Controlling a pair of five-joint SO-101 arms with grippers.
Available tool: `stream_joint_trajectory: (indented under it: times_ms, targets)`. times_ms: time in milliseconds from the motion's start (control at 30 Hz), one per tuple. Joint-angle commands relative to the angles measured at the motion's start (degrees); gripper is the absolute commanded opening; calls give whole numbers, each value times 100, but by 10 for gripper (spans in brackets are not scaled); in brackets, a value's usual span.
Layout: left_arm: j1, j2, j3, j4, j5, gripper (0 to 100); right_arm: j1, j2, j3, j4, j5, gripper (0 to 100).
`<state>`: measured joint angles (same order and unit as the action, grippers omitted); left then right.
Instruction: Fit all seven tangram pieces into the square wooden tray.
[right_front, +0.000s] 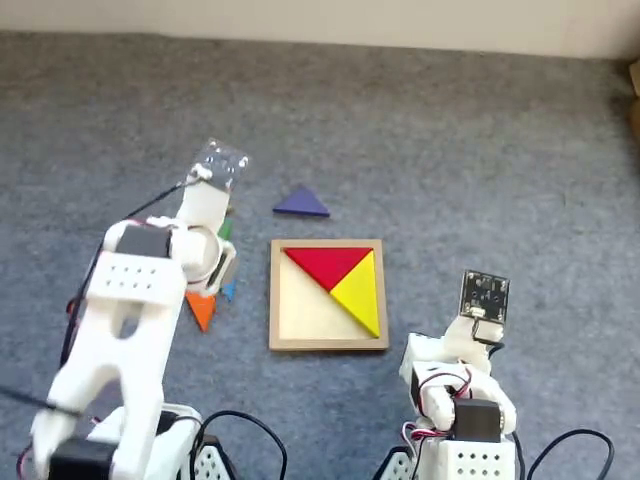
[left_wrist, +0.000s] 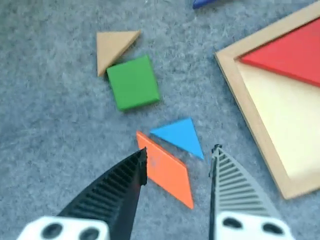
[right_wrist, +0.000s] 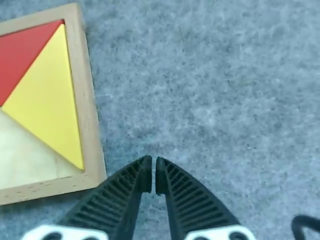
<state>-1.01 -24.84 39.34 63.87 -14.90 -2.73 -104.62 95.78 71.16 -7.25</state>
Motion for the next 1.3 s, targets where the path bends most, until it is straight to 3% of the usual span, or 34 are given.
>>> stream_joint_trajectory:
  times_ms: [0, 233, 567, 967, 1267]
  targets:
    - [-277, 532, -673, -185, 62, 214, 66, -127, 778, 48, 35, 33]
    - [-593, 1868, -1868, -158, -35, 214, 75, -127, 778, 48, 35, 33]
    - [-558, 4163, -3960, -105, -1503, 215, 75, -127, 778, 48, 35, 33]
    - [-558, 6387, -7064, 1363, -2321, 214, 268, -127, 778, 48, 35, 33]
    - [-497, 7626, -8330, 1864, -2523, 211, 286, -127, 778, 48, 35, 33]
